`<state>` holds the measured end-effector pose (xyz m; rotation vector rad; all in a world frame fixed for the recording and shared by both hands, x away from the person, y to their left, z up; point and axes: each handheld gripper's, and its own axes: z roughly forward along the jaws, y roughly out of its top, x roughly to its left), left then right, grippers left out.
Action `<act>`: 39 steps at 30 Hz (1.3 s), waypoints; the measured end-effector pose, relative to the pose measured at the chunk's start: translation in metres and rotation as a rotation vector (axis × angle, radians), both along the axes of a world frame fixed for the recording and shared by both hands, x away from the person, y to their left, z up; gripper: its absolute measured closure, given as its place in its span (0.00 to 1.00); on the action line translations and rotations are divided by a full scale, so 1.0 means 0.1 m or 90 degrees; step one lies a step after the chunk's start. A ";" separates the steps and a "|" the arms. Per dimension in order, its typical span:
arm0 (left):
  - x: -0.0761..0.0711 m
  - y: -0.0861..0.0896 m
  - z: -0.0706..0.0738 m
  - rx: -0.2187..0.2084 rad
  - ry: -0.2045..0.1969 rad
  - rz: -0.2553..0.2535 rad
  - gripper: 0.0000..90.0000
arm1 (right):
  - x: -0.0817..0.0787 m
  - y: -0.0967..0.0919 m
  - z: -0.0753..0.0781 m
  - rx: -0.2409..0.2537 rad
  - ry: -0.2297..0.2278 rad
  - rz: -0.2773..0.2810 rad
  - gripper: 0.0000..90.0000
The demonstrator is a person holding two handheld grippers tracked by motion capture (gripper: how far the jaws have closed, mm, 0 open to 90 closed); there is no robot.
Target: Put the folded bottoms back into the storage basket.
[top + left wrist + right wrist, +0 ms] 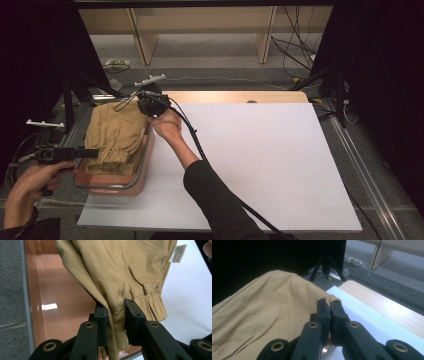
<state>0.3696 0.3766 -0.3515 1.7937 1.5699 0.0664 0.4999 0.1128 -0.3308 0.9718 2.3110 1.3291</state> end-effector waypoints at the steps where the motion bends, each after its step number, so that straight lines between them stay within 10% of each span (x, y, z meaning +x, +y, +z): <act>1: 0.00 0.00 0.00 0.001 0.000 0.001 0.82 | 0.00 0.01 -0.01 0.000 0.001 0.001 0.98; 39: 0.05 0.02 -0.16 0.033 0.044 0.009 0.81 | -0.04 0.11 -0.25 -0.016 0.025 0.013 0.98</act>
